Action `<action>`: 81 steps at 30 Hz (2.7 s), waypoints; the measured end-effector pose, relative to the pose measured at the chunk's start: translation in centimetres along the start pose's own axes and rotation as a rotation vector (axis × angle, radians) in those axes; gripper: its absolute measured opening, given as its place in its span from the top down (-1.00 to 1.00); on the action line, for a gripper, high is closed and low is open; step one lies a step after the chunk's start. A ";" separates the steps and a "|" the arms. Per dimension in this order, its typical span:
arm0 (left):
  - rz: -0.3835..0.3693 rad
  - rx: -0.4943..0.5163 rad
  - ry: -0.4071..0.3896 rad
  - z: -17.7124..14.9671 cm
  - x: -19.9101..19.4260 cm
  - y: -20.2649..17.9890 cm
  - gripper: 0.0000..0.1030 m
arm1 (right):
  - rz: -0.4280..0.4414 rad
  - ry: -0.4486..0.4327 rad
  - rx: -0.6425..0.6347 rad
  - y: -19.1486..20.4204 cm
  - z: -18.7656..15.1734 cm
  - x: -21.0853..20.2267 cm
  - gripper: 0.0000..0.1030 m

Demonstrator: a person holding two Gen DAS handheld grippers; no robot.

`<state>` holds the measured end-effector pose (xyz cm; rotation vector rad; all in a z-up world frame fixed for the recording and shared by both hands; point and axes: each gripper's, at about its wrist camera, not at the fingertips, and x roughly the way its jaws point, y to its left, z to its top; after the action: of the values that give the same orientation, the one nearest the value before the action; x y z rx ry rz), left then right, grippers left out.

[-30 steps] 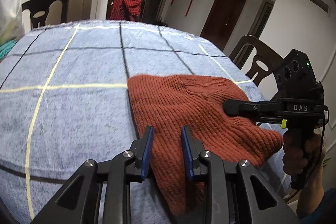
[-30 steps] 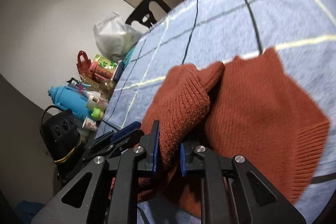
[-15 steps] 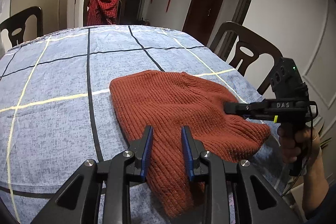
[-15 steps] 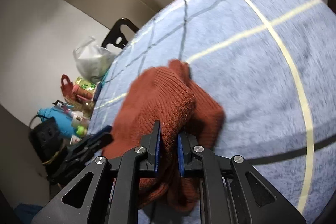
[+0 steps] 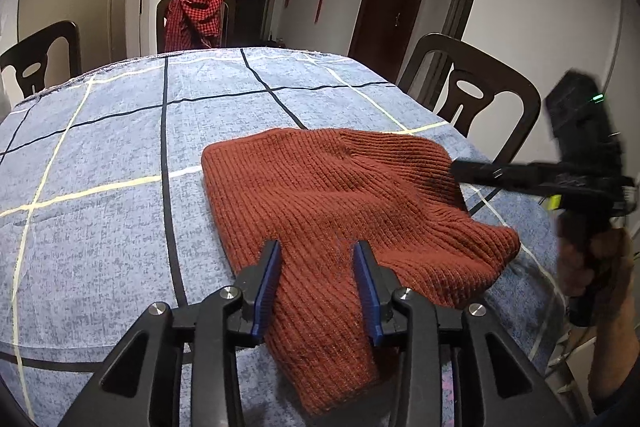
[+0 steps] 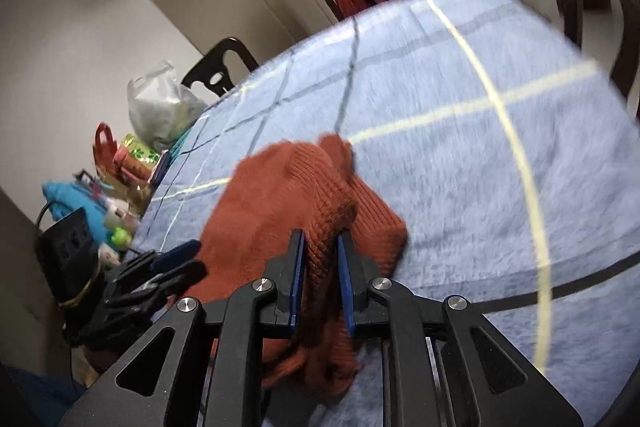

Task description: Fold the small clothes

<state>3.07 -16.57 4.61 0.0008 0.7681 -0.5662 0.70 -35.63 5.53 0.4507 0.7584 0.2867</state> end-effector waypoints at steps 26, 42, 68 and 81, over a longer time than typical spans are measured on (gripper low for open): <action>0.054 0.012 0.008 0.0 0.0 -1.0 0.21 | -0.091 0.071 -0.179 1.4 -5.7 -0.1 0.61; 0.081 -0.014 0.021 1.8 2.5 0.8 0.21 | -0.172 0.034 -0.113 0.0 -0.6 3.5 0.61; 0.066 -0.114 0.018 0.7 -0.1 2.7 0.20 | -0.160 0.012 -0.054 0.1 -2.7 0.1 0.36; 0.043 -0.169 0.026 0.8 1.4 3.6 0.03 | -0.203 0.047 -0.035 -0.6 -1.8 2.5 0.08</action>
<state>6.15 -14.30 3.57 -0.1314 0.8372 -0.4596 1.19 -34.63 2.56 0.3315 0.8373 0.1211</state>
